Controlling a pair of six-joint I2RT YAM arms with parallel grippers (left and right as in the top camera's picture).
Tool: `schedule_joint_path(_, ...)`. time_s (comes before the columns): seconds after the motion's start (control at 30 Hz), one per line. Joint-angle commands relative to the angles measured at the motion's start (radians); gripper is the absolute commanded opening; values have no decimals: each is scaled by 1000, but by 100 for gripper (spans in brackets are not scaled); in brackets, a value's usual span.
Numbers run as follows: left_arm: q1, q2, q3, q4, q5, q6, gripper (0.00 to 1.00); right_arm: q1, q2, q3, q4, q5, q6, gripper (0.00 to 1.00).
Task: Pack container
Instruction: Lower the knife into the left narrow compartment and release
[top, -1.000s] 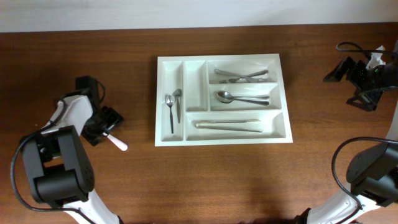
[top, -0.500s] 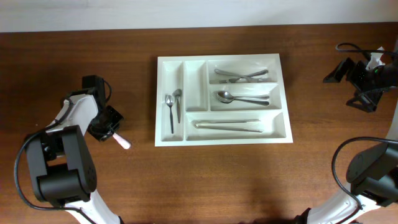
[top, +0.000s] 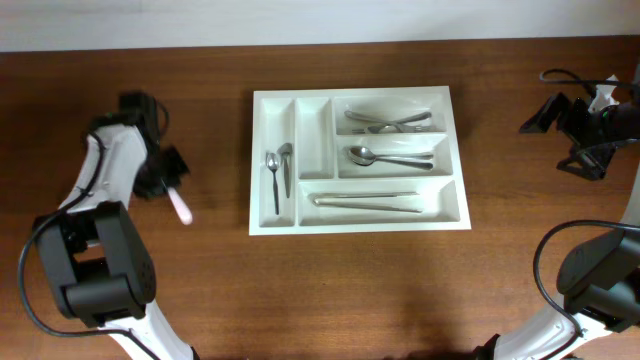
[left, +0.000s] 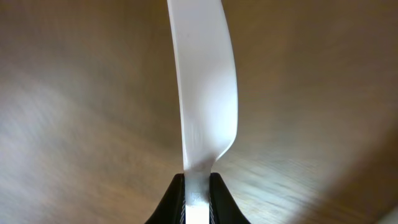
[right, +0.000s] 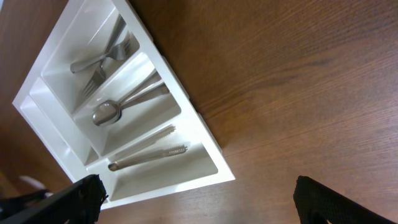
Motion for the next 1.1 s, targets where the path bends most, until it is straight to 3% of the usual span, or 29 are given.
schedule_joint_path(0.0,-28,-76,188,-53,96,191,2,8,2,-2,-1,-8,8,99)
schedule_joint_path(0.17,-112,-101,351,-91,252,337,2,7,2,-2,-1,-8,8,99)
schedule_joint_path(0.3,-233,-102,375,-32,370,625,2,7,2,-2,0,-8,8,99)
schedule_joint_path(0.7,-661,39,375,-10,337,1311,2,8,2,-2,11,-8,8,99)
schedule_joint_path(0.97,-743,168,375,23,148,1393,2,8,2,-2,11,-8,8,99)
schedule_joint_path(1.03,-741,179,375,54,135,1373,2,8,2,-2,11,-8,8,99)
schedule_joint_path(1.07,-731,181,375,106,122,1282,2,8,2,-2,11,-8,8,99)
